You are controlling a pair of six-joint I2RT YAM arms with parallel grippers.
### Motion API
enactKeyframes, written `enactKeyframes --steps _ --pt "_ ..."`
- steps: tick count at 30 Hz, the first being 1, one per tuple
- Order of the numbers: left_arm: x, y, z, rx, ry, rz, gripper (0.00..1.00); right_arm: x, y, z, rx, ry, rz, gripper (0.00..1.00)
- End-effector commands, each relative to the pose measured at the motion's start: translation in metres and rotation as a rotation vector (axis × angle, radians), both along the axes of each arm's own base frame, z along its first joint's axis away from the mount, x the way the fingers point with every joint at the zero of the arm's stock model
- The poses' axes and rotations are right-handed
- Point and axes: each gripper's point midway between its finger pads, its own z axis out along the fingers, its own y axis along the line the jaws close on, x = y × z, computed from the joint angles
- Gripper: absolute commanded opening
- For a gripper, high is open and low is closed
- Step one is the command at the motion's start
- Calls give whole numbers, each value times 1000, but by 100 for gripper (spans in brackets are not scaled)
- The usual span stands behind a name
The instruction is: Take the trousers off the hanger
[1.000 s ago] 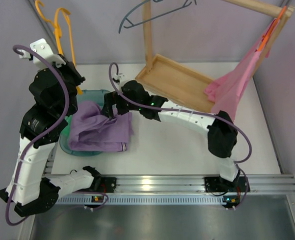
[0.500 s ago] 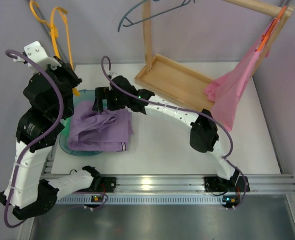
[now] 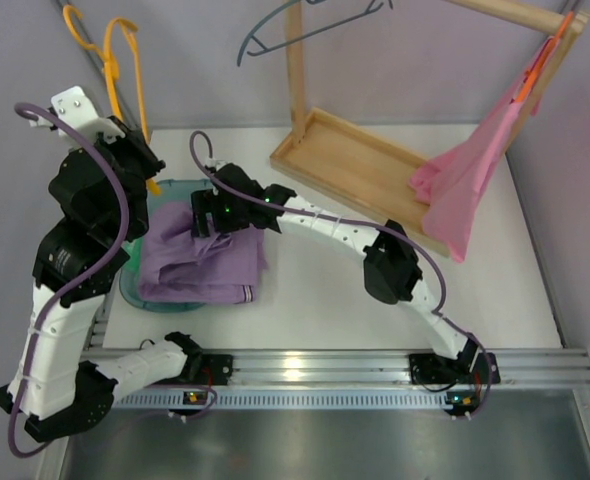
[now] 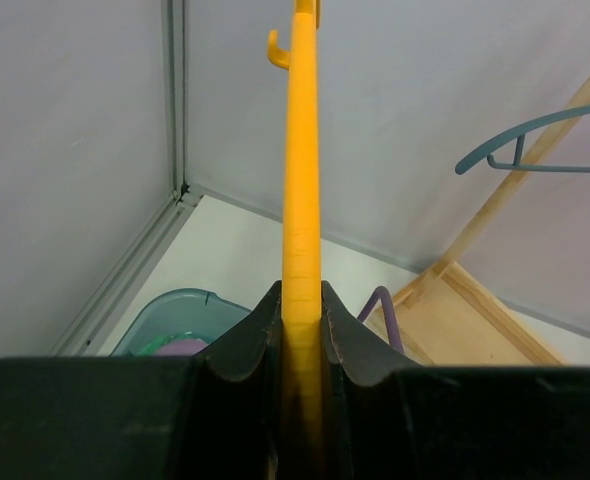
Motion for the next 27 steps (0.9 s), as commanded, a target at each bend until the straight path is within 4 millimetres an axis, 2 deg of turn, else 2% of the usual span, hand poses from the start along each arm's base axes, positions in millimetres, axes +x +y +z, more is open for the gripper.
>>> enactKeyframes --steps 1,2,3,5,6,8,11,12,13,14,16,17,19,21,22,23,26,27 --pt "2 0 14 -12 -53 -1 0 -15 12 17 42 4 71 80" --pt "2 0 15 -12 -56 -1 0 -16 12 18 44 4 77 75" --pt "2 0 15 -8 -55 3 0 -17 12 21 50 2 84 57" --pt "3 0 15 -7 -55 4 0 -18 10 33 69 -9 84 37" --pt "4 0 15 -6 -54 6 0 -18 10 39 83 -15 83 16" --pt "7 -2 14 -4 -50 4 0 -18 4 61 125 -21 76 0" --pt "10 -5 12 -2 -46 -1 0 -13 -7 79 138 -68 51 0" --pt "11 -7 11 -3 -46 -5 0 -12 -14 102 164 -112 38 0" --pt "12 -8 13 -7 -53 -13 0 -4 -21 110 160 -151 -1 0" --pt "12 -9 12 -5 -53 -17 0 -5 -32 123 162 -188 -12 0" --pt "12 -9 15 -11 -62 -17 0 2 -44 140 169 -251 -63 0" --pt "13 -9 16 -10 -65 -17 0 -2 -55 147 165 -280 -65 0" --pt "13 -9 19 -11 -73 -17 0 -1 -63 152 150 -330 -87 0" --pt "14 -11 20 -10 -75 -23 0 -10 -66 142 104 -364 -64 0" --pt "15 -12 22 -12 -79 -29 0 -19 -65 128 68 -352 -39 0" --pt "15 -12 22 -11 -78 -29 0 -20 -65 121 50 -341 -30 0" --pt "14 -11 25 -9 -83 -27 0 -39 -63 94 -19 -292 27 0" --pt "14 -12 25 -8 -84 -31 0 -43 -64 89 -38 -290 37 12"
